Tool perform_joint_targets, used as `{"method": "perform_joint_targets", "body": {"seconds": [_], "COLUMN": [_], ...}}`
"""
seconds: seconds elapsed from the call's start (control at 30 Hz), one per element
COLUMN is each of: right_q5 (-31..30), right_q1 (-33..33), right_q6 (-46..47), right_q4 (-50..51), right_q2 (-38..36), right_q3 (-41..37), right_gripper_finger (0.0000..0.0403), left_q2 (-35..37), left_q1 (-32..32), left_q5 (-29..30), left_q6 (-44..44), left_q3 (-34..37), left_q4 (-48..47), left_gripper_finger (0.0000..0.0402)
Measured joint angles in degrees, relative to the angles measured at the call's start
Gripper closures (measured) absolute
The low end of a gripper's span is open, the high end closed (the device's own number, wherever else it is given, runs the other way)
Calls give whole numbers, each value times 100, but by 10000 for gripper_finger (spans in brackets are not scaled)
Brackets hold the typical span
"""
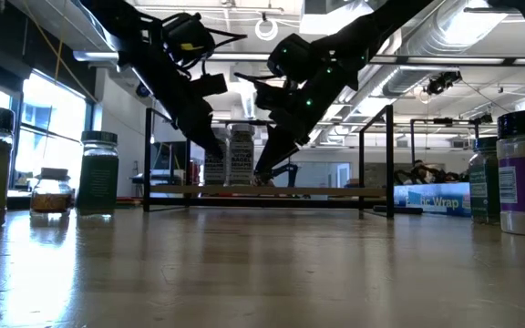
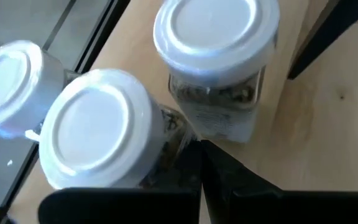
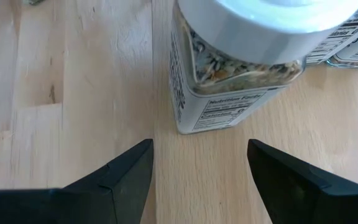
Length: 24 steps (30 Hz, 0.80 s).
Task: Shelf spices
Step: Adjust the middle white seasoning bottle on the shelf
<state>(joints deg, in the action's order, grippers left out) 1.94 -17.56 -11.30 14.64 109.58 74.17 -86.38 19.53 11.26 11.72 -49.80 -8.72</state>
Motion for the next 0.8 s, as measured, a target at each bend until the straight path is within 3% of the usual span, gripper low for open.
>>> {"method": "perform_joint_targets", "body": {"seconds": [0.4, 0.6, 0.8], "right_q5": [2, 2, 2], "right_q1": [0, 0, 0], "right_q6": [100, 93, 80], "right_q4": [-35, -38, -134], "right_q2": [0, 0, 0], "right_q3": [0, 0, 0], "right_gripper_finger": [149, 149, 149], "left_q2": [-40, 252, 275], "left_q1": [-24, -229, 130], "left_q5": [-30, 3, 184], "left_q6": [232, -239, -704], "left_q3": [0, 0, 11], "left_q4": [146, -755, -1196], "left_gripper_finger": [401, 401, 401]}}
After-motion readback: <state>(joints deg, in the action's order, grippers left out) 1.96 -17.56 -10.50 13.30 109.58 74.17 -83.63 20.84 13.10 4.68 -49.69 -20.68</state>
